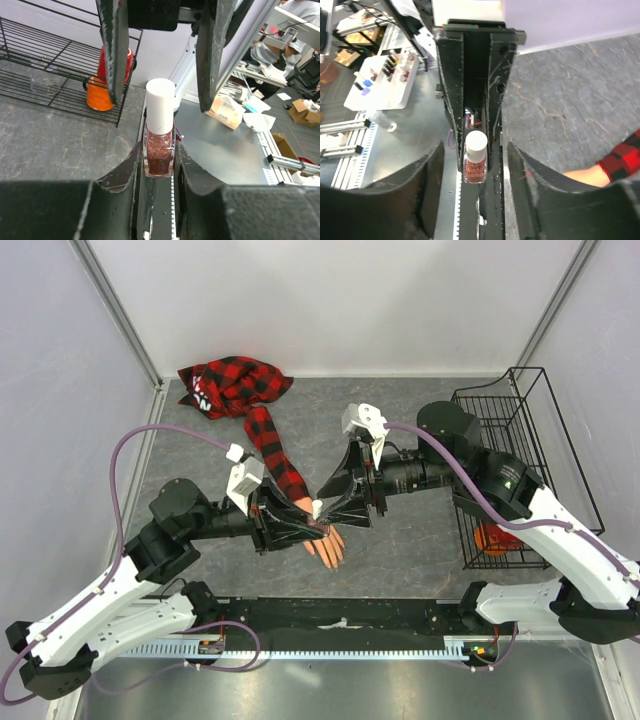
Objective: Paint the nails
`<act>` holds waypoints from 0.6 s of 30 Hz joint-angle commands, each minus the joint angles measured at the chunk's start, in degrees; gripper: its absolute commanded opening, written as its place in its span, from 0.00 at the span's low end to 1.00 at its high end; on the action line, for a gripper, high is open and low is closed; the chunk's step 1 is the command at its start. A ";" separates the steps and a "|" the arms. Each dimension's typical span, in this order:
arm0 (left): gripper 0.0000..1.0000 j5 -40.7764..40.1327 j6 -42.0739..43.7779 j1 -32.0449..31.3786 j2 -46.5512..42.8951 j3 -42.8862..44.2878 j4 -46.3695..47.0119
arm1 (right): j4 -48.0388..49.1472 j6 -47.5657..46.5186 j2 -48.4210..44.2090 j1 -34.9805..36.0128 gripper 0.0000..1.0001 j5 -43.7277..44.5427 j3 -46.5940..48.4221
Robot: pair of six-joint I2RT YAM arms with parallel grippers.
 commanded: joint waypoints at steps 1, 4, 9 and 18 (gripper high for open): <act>0.02 2.90 -2.26 0.16 0.33 1.29 3.22 | 4.70 0.35 0.18 -0.71 0.56 -6.38 0.46; 0.02 3.34 -2.25 0.16 0.77 1.38 3.31 | 4.96 0.26 0.70 -0.88 0.54 -7.17 0.28; 0.02 3.51 -1.99 0.16 0.95 1.38 3.66 | 5.05 0.26 1.23 -0.97 0.50 -8.49 0.28; 0.02 3.95 -1.64 0.16 0.95 1.73 3.84 | 5.05 0.18 1.94 -0.89 0.40 -8.49 0.02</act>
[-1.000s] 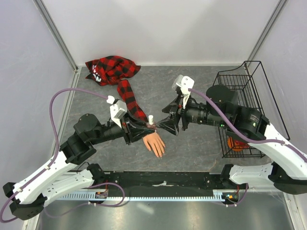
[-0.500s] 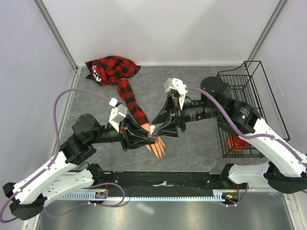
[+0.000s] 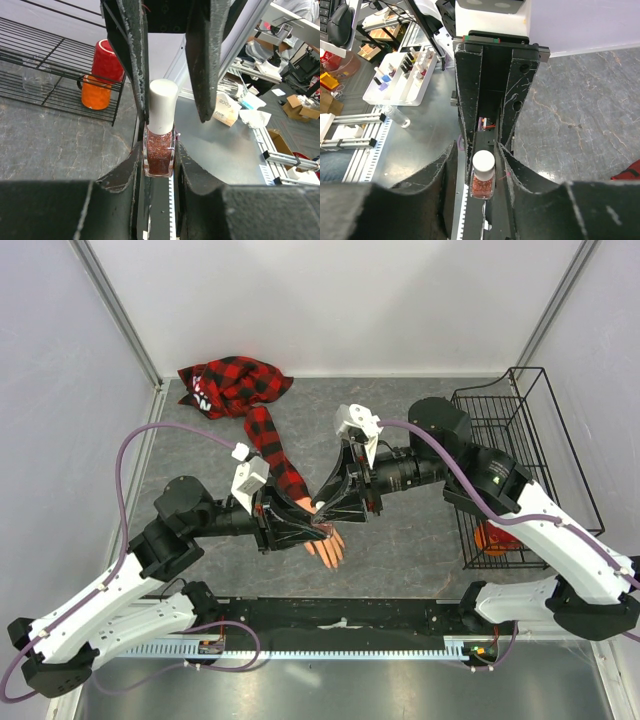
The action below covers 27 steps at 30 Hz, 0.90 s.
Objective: Paint the nails
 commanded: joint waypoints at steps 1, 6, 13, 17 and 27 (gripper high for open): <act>0.02 2.05 -1.36 0.25 -0.32 1.82 3.00 | 2.21 -0.24 0.25 -0.27 0.36 -1.39 -0.16; 0.02 0.65 0.04 0.16 -0.58 2.43 2.13 | 2.21 0.02 -0.01 -0.19 0.05 -1.39 -0.51; 0.02 -12.33 4.00 0.16 -0.59 5.24 -0.69 | 1.85 0.11 -1.06 -0.19 0.00 4.05 -2.70; 0.02 -19.47 7.50 0.16 0.29 7.53 -1.39 | 1.85 1.51 -1.33 -0.10 0.00 9.93 -4.72; 0.02 -36.58 20.26 0.07 6.27 7.54 5.08 | -1.30 18.71 3.06 17.46 0.00 66.25 -6.75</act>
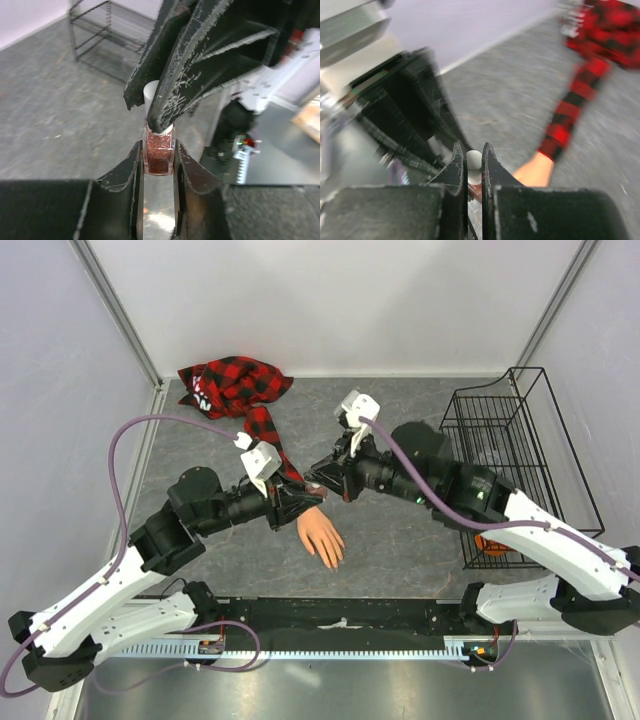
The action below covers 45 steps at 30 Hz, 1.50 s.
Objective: Paint the nails
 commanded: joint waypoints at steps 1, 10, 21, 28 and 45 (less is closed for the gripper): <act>0.02 -17.25 9.55 0.31 2.75 2.27 16.97 | -7.75 16.98 4.29 14.88 0.00 35.75 -1.85; 0.02 -20.25 6.57 0.31 5.48 -1.61 27.89 | -1.79 23.17 5.79 20.02 0.00 51.36 -6.78; 0.02 -11.30 2.79 0.31 3.55 -2.13 18.86 | -0.46 15.52 4.21 19.93 0.38 47.69 -4.24; 0.02 -6.55 2.00 0.31 1.53 -1.26 10.06 | -7.04 11.04 1.32 19.93 0.68 42.77 0.95; 0.02 16.66 -11.35 0.31 -6.12 -0.29 3.72 | -8.56 -5.93 -5.29 0.34 0.75 -17.52 4.12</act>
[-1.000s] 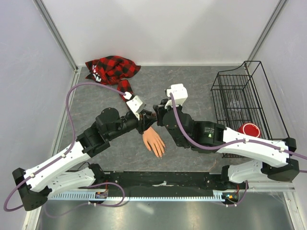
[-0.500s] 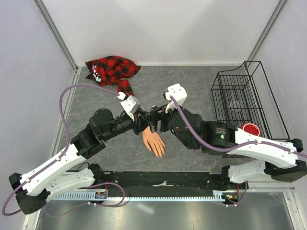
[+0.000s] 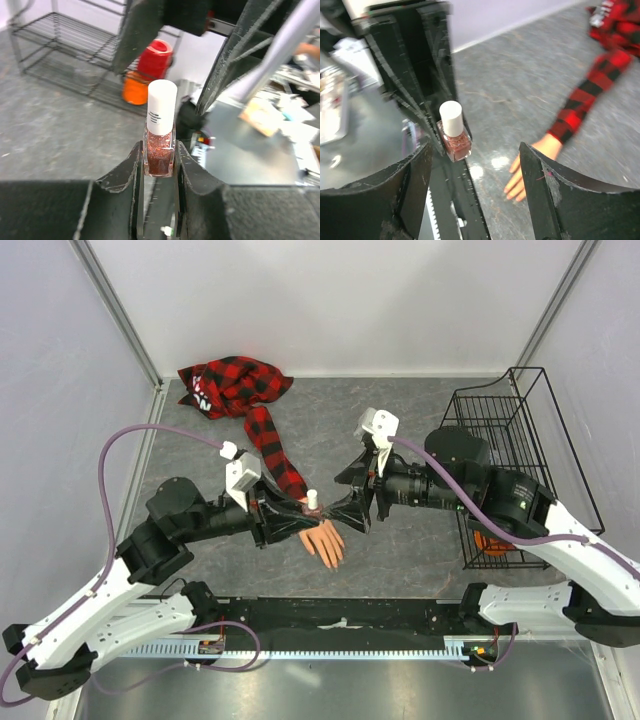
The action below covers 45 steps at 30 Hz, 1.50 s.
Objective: Paint the nails
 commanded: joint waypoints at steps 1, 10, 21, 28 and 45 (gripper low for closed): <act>0.02 7.61 -5.76 0.18 -1.31 1.74 1.71 | 0.69 -2.95 1.88 -1.66 0.74 -18.52 4.40; 0.02 10.16 -6.82 0.18 -1.31 1.66 2.41 | 2.18 -3.04 5.58 -2.89 0.65 -25.30 8.19; 0.02 11.57 -6.38 0.18 -1.40 1.39 2.85 | 3.68 -2.52 8.13 -4.21 0.55 -26.88 9.51; 0.02 12.10 -5.86 0.18 -0.96 1.39 3.12 | 3.59 -2.60 8.66 -4.65 0.46 -28.11 9.33; 0.02 -27.25 9.69 0.18 4.56 3.68 9.16 | 7.20 10.71 6.10 -0.36 0.00 2.40 -1.21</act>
